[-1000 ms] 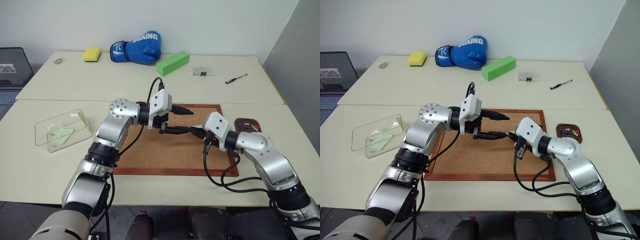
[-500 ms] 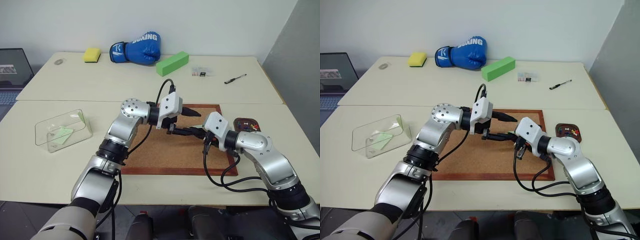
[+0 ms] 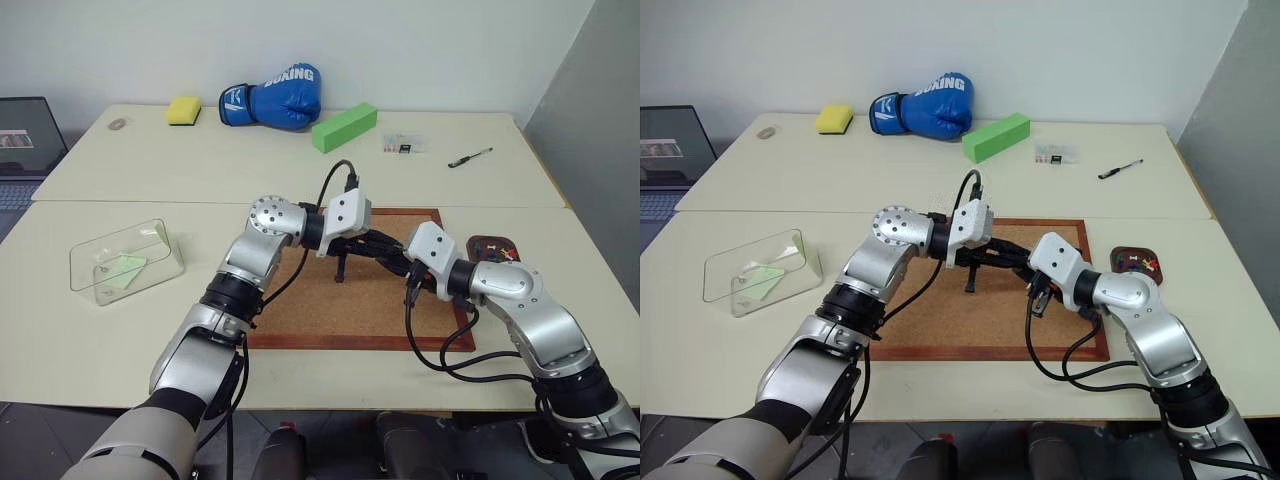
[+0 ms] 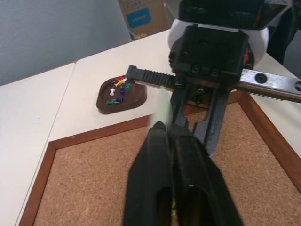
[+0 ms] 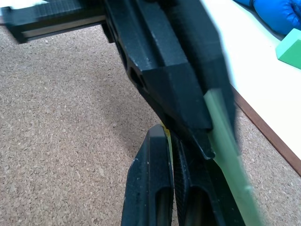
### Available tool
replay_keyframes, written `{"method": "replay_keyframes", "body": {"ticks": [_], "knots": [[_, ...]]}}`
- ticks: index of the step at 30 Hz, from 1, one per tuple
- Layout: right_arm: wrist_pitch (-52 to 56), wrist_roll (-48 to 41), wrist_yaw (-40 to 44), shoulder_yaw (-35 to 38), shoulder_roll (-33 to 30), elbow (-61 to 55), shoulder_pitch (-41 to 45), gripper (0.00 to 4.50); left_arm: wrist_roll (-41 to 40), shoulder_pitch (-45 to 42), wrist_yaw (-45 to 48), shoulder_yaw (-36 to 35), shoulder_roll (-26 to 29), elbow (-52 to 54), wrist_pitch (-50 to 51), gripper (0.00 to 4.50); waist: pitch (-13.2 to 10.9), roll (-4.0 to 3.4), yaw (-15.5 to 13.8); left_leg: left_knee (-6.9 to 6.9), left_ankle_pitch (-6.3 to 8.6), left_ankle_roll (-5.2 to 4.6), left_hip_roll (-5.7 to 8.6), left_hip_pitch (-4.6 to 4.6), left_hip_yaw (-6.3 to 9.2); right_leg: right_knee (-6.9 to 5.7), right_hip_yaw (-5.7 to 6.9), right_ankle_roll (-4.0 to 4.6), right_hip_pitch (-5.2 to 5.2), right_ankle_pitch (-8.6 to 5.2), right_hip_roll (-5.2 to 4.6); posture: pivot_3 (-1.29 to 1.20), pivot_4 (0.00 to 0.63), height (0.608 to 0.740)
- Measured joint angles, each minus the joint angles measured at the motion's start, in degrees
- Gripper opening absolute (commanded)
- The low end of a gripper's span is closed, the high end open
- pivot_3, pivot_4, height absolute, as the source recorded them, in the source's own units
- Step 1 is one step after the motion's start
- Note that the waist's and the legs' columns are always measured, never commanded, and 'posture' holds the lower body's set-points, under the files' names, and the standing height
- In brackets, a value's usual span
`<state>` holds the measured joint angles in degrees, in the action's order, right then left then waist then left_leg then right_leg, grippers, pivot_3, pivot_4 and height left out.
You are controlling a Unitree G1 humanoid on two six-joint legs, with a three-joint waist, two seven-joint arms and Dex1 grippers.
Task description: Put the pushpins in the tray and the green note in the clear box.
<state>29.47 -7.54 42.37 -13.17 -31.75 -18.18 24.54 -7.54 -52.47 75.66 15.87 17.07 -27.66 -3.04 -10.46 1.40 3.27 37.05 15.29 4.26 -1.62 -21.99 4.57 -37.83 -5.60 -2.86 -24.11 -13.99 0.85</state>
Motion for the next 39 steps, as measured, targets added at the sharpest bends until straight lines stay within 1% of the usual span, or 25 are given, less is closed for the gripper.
{"method": "replay_keyframes", "body": {"ticks": [6, 15, 26, 35, 37, 39], "knots": [[0.0, 1.8, -0.1, -0.4, 0.0, 0.6, 0.0, 0.0, 3.3, 0.0, -2.8, 0.8, -0.5, -1.0, -3.6, 0.01, 0.0, 0.0, 0.0, 0.01, 0.0, 0.0, 0.0, 0.0, 0.0, -0.01, 0.0, 0.0, 0.0, 0.0, 0.0, 0.0, 0.15, 0.74], [-0.5, 1.8, -1.1, -0.3, 0.9, -2.4, -0.1, 0.0, 6.7, 0.0, -10.5, 0.8, -0.7, -4.6, -4.0, 0.01, 0.0, 0.0, 0.0, 0.03, 0.0, 0.0, 0.01, 0.02, 0.0, -0.06, -0.01, 0.0, 0.0, 0.0, 0.0, 0.0, 0.15, 0.74], [-0.7, 1.1, -3.8, 4.1, 0.9, -8.7, -3.2, 0.0, 7.8, 0.0, -17.8, 0.6, -0.9, -6.0, -4.8, 0.01, 0.0, 0.0, -0.1, 0.03, 0.0, 0.0, 0.01, 0.03, 0.01, -0.1, -0.01, 0.0, 0.0, 0.0, 0.0, 0.0, 0.15, 0.74], [0.9, -0.5, -5.7, 7.6, 0.8, -12.5, -3.9, 0.0, 8.1, 0.0, -22.4, -0.5, -1.2, -7.6, -6.2, 0.01, 0.0, 0.0, -0.1, 0.04, -0.01, 0.0, 0.02, 0.05, 0.01, -0.14, -0.01, 0.0, 0.01, 0.0, 0.0, 0.0, 0.15, 0.74], [1.4, -0.6, -6.5, 8.0, 0.9, -13.2, -4.6, 0.0, 8.1, 0.0, -22.7, -0.5, -1.4, -7.6, -6.2, 0.01, 0.0, 0.0, -0.1, 0.03, -0.01, 0.0, 0.02, 0.04, 0.01, -0.13, -0.01, 0.0, 0.01, 0.0, 0.0, 0.0, 0.15, 0.74], [2.7, -0.7, -7.7, 10.5, 0.6, -14.5, -7.2, 0.0, 7.5, 0.1, -22.7, -0.5, -1.7, -6.7, -4.9, 0.01, 0.0, 0.0, -0.2, 0.03, -0.01, 0.0, 0.02, 0.02, 0.01, -0.12, -0.01, 0.0, 0.01, 0.0, -0.01, 0.0, 0.15, 0.74]]}}
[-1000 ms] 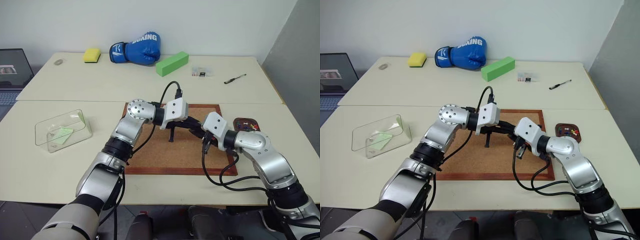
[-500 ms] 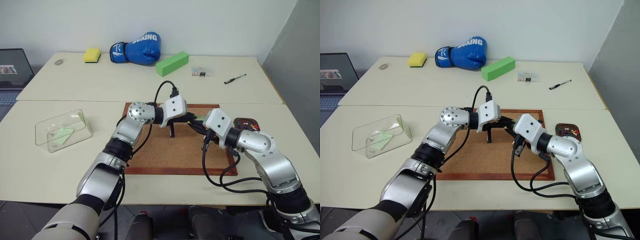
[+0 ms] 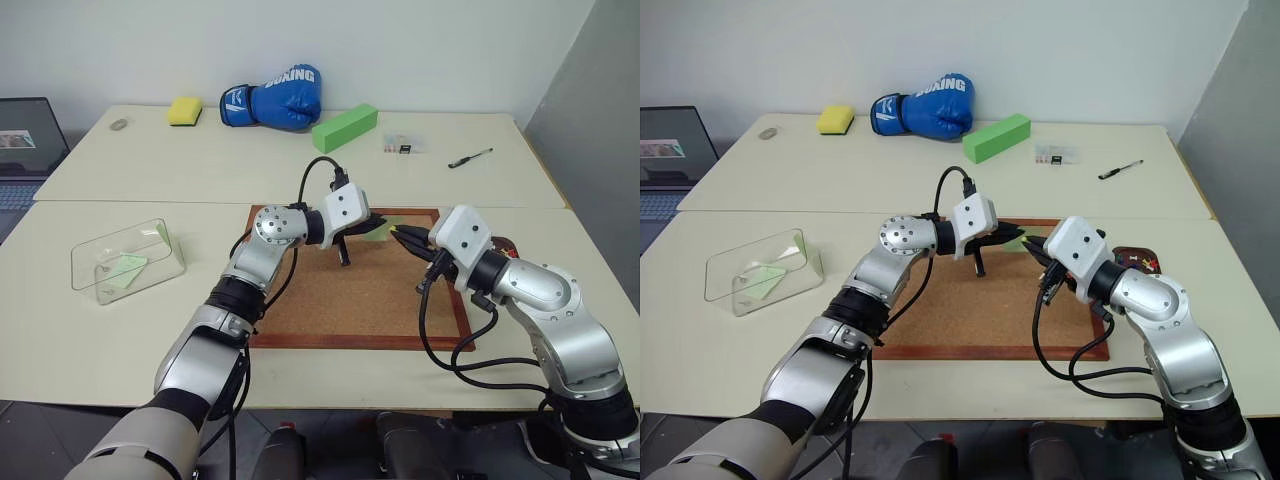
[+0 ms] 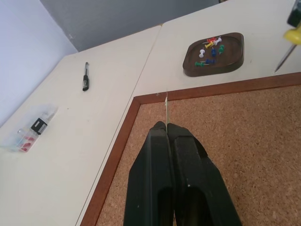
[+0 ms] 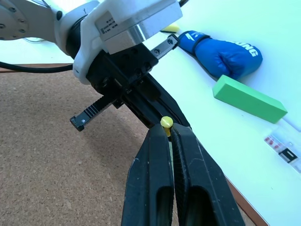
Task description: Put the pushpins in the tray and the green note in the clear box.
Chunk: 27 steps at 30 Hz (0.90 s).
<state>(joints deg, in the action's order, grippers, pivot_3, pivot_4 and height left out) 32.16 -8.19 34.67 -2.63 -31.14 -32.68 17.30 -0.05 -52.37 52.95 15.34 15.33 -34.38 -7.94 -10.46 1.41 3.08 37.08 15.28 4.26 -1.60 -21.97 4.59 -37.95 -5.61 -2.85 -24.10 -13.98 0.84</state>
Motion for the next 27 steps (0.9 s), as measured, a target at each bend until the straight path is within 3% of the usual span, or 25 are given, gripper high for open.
{"method": "replay_keyframes", "body": {"ticks": [6, 10, 19, 27], "knots": [[2.8, 2.6, -3.0, 8.0, -4.8, 2.6, -9.6, 0.0, -5.5, 3.0, 1.5, -3.8, 1.2, 9.8, 12.7, 0.01, 0.0, 0.0, -0.2, 0.0, 0.0, 0.0, 0.03, 0.05, -0.04, -0.04, -0.05, 0.0, 0.01, 0.0, -0.02, 0.0, 0.15, 0.74], [1.7, 7.0, -6.1, 8.1, -7.2, 11.7, -8.8, 0.0, -7.0, 4.5, 2.5, -3.7, 1.2, 16.3, 18.2, 0.01, 0.0, 0.0, 0.1, 0.01, -0.03, -0.04, 0.03, 0.18, -0.06, -0.13, -0.07, 0.0, 0.06, 0.01, -0.01, 0.0, 0.15, 0.74], [-5.6, 11.5, -6.9, 4.9, -8.4, 29.8, -2.3, 0.0, -7.0, 5.1, 2.7, -3.5, 1.3, 18.4, 20.3, 0.01, 0.0, 0.0, 0.3, -0.01, -0.08, -0.12, 0.03, 0.17, -0.08, -0.12, -0.09, 0.01, 0.05, 0.04, -0.01, 0.0, 0.15, 0.74], [-10.9, 12.7, -7.3, 3.6, -8.2, 38.6, 0.9, 1.62, -7.0, 5.2, 2.5, -3.4, 1.3, 18.8, 20.3, 0.0, 0.0, -0.01, 0.2, -0.02, -0.08, -0.12, 0.04, 0.14, -0.08, -0.09, -0.09, 0.02, 0.05, 0.04, -0.02, 0.0, 0.15, 0.74]]}}
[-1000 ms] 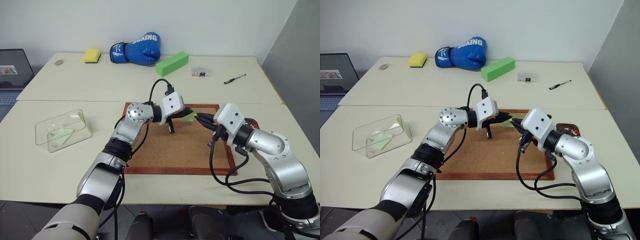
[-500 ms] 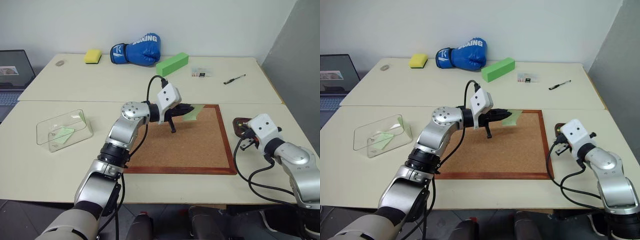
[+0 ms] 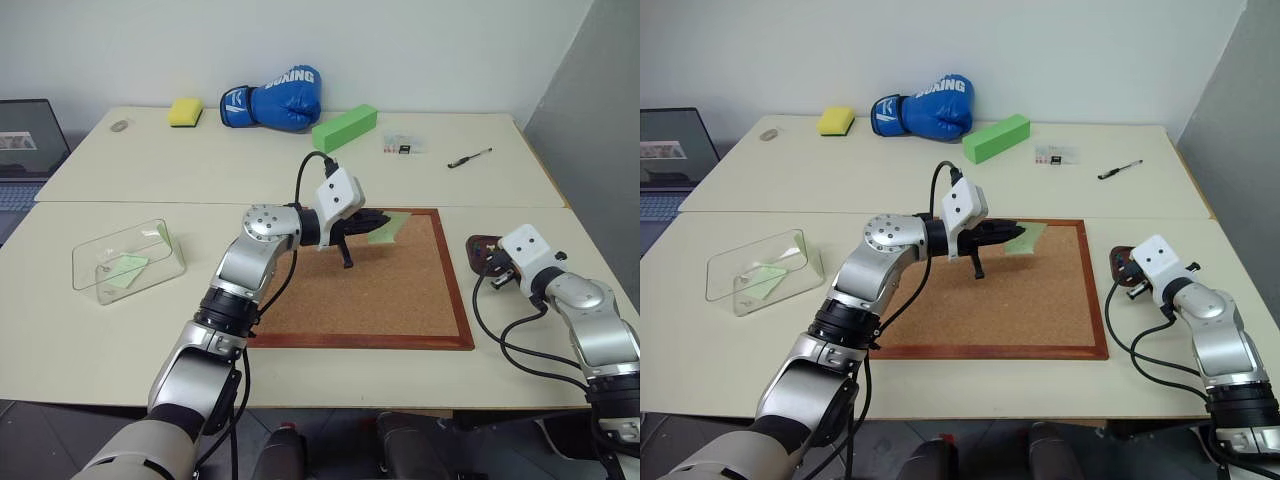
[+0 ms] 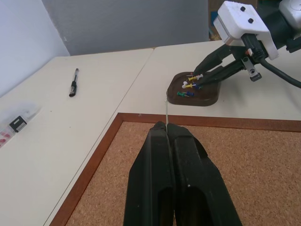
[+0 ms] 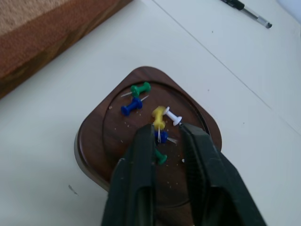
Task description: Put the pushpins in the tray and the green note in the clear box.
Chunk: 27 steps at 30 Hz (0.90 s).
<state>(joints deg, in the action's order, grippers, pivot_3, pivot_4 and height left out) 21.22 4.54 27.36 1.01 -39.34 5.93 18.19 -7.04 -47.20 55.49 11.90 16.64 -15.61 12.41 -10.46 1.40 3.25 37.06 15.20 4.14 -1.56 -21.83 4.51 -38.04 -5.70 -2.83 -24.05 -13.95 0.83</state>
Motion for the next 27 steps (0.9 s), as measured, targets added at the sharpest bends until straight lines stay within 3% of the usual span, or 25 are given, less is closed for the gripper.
{"method": "replay_keyframes", "body": {"ticks": [3, 8, 14, 20, 27], "knots": [[-0.6, 0.4, -0.1, 0.0, 0.0, 0.7, 0.3, 2.24, 0.0, 0.0, 0.0, 0.0, 0.1, 0.0, 0.0, 0.0, 0.0, 0.0, 0.0, 0.01, 0.0, 0.0, 0.0, 0.01, 0.0, -0.02, 0.0, 0.0, 0.0, 0.0, 0.0, 0.0, 0.15, 0.74], [-0.8, 0.9, -0.4, 0.2, -0.1, 0.2, 0.3, 2.24, 0.1, 0.0, -0.5, -0.1, 0.1, 0.0, 0.0, 0.0, 0.0, 0.0, 0.0, 0.01, 0.0, 0.0, 0.0, 0.01, 0.0, -0.04, -0.01, 0.0, 0.0, 0.0, 0.0, 0.0, 0.15, 0.74], [1.8, -3.4, 2.4, 4.7, -1.1, -16.0, -0.1, 2.24, 0.1, -2.0, -4.2, -2.5, 1.2, -1.1, -0.1, 0.0, 0.0, -0.01, 0.1, 0.0, 0.0, 0.0, -0.01, 0.0, 0.02, -0.04, 0.01, 0.0, -0.02, 0.0, 0.02, 0.0, 0.15, 0.74], [4.0, -14.7, 9.0, 1.5, 4.2, -29.1, 3.8, 2.24, 2.4, -3.4, -9.6, -6.8, 9.3, -0.2, 2.7, 0.0, 0.0, -0.01, 0.8, 0.03, 0.0, 0.0, -0.04, 0.03, 0.06, -0.07, 0.03, -0.01, 0.0, 0.0, 0.03, 0.0, 0.15, 0.74], [8.0, -23.8, 17.5, -6.6, 8.1, -30.0, 9.9, 2.24, 5.9, 0.9, -12.4, -8.8, 21.2, 8.6, 10.1, 0.0, 0.0, -0.02, 0.6, -0.02, 0.0, 0.0, -0.06, -0.02, 0.06, -0.01, 0.08, 0.02, -0.04, -0.01, 0.0, 0.0, 0.15, 0.74]]}}
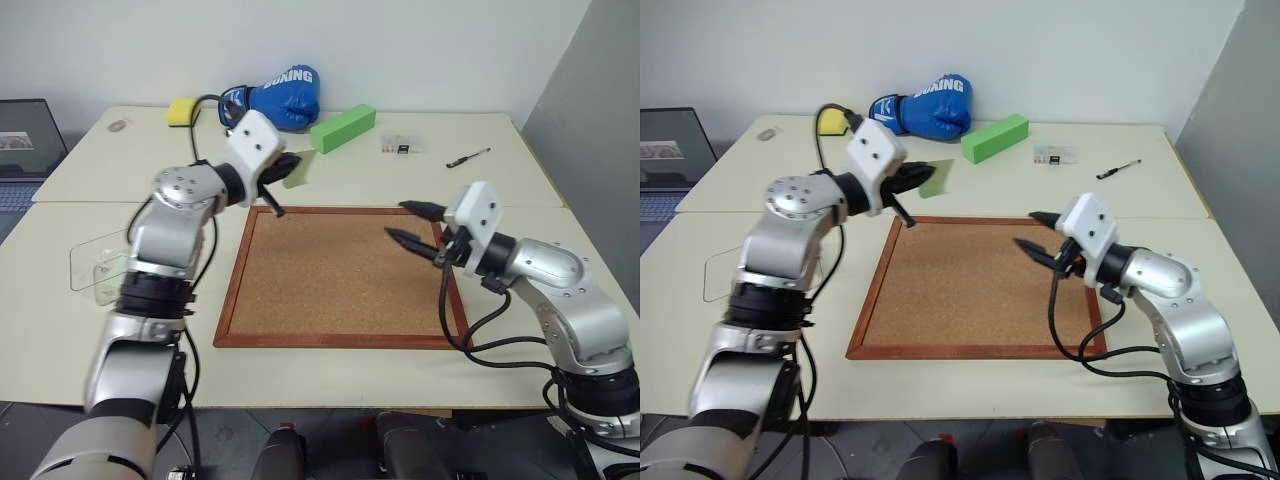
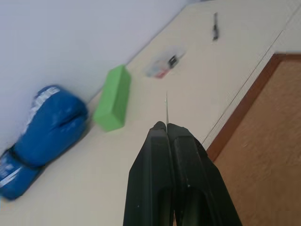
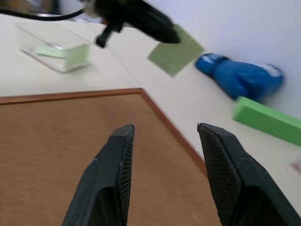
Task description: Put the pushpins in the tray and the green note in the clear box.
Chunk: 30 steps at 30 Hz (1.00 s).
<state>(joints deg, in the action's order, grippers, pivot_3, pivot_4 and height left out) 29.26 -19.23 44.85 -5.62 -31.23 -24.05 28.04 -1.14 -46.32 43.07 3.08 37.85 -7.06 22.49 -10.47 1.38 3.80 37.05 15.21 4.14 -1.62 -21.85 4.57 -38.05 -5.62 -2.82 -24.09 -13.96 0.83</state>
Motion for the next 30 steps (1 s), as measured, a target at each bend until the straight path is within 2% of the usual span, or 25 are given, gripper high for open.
{"method": "replay_keyframes", "body": {"ticks": [6, 12, 18, 24, 27, 30], "knots": [[-1.3, 0.0, 3.8, -5.3, 3.9, 7.3, 5.9, 2.24, 2.7, 9.7, 1.8, -2.3, 14.3, 4.3, 3.8, 0.0, 0.0, 0.03, 0.8, -0.02, 0.0, 0.0, -0.06, 0.01, 0.03, -0.06, 0.09, 0.02, -0.04, -0.02, 0.02, 0.0, 0.15, 0.74], [-5.6, 1.3, 6.5, -9.1, 8.3, 14.5, 10.1, 2.24, 8.2, 18.0, 1.3, -4.3, 26.0, 0.1, 0.1, 0.0, 0.0, 0.02, 0.9, -0.04, 0.0, -0.01, -0.06, 0.02, 0.0, -0.04, 0.08, 0.03, -0.05, -0.02, 0.01, 0.0, 0.15, 0.74], [-8.2, 2.9, 7.6, -11.5, 11.6, 17.8, 11.6, 2.24, 11.0, 22.5, -1.5, -4.5, 27.0, -6.8, -5.0, 0.0, 0.0, 0.03, 0.5, -0.02, 0.0, -0.01, -0.07, -0.06, 0.01, -0.04, 0.11, 0.04, -0.09, -0.02, 0.0, 0.0, 0.15, 0.74], [-8.8, 3.6, 7.9, -11.9, 12.1, 18.1, 12.1, 2.24, 11.4, 26.5, -2.6, -4.8, 26.9, -7.4, -6.2, 0.0, 0.0, 0.02, 0.6, -0.04, 0.0, -0.01, -0.08, -0.04, 0.01, -0.08, 0.11, 0.04, -0.11, -0.02, 0.0, 0.0, 0.15, 0.74], [-8.8, 4.1, 8.1, -12.1, 12.3, 18.1, 12.1, 2.26, 11.0, 27.9, -2.6, -5.0, 25.9, -6.5, -5.1, 0.49, -0.1, 0.02, 0.6, -0.03, 0.0, -0.01, -0.08, -0.04, 0.01, -0.09, 0.12, 0.04, -0.11, -0.02, 0.0, 0.0, 0.15, 0.74], [-8.8, 4.2, 8.2, -12.4, 12.4, 18.1, 12.1, 2.26, 10.5, 28.7, -2.4, -5.3, 25.8, -4.4, -3.6, 1.24, -0.1, 0.03, 0.6, -0.02, 0.0, 0.0, -0.08, -0.04, 0.01, -0.09, 0.11, 0.04, -0.11, -0.02, 0.0, 0.0, 0.15, 0.74]]}}
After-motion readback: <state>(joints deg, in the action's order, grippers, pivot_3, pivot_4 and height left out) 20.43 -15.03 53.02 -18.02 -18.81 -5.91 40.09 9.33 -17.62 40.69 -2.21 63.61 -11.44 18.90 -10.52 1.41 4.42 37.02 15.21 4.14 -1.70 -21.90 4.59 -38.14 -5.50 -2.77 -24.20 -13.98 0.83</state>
